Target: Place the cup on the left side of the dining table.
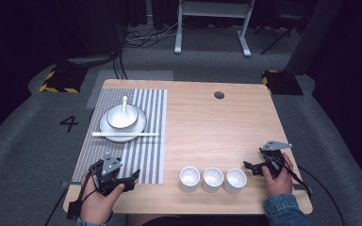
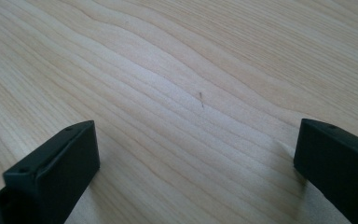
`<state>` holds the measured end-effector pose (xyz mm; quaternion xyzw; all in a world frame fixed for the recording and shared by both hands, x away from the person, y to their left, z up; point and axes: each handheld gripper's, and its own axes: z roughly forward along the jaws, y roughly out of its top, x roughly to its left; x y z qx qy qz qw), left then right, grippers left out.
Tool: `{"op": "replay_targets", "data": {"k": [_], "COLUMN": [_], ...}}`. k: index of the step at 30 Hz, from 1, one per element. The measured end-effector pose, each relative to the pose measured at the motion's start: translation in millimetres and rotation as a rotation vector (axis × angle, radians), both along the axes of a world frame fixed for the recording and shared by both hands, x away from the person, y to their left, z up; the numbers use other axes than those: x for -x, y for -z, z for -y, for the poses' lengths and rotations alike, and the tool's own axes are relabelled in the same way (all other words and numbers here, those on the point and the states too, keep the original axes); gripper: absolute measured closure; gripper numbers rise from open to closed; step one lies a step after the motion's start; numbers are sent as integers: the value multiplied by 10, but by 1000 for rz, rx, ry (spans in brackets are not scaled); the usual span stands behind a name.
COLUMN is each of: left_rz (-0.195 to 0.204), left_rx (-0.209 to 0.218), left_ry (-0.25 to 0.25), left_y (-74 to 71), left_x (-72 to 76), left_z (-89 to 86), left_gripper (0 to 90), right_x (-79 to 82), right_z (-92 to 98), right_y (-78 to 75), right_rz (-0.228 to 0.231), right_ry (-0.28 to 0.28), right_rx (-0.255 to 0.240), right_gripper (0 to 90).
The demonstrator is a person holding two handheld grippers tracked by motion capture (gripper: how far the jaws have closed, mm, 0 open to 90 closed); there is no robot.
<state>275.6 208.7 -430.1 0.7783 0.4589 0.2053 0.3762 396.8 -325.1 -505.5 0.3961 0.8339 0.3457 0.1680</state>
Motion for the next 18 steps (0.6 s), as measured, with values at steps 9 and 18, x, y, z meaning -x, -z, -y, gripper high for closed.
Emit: {"op": "replay_targets", "data": {"k": [9,18], "left_rz": [53,80], "left_rx": [16,51], "left_ry": [27,75], "left_y": [-147,-204], "left_x": [55,65], "left_z": [87,181], "left_gripper": [200,193], "right_x": [0,0], "right_z": [0,0], "right_y": [0,0], "right_rz": [0,0], "right_ry": [0,0], "right_rx": [0,0], "right_gripper": [3,3]}}
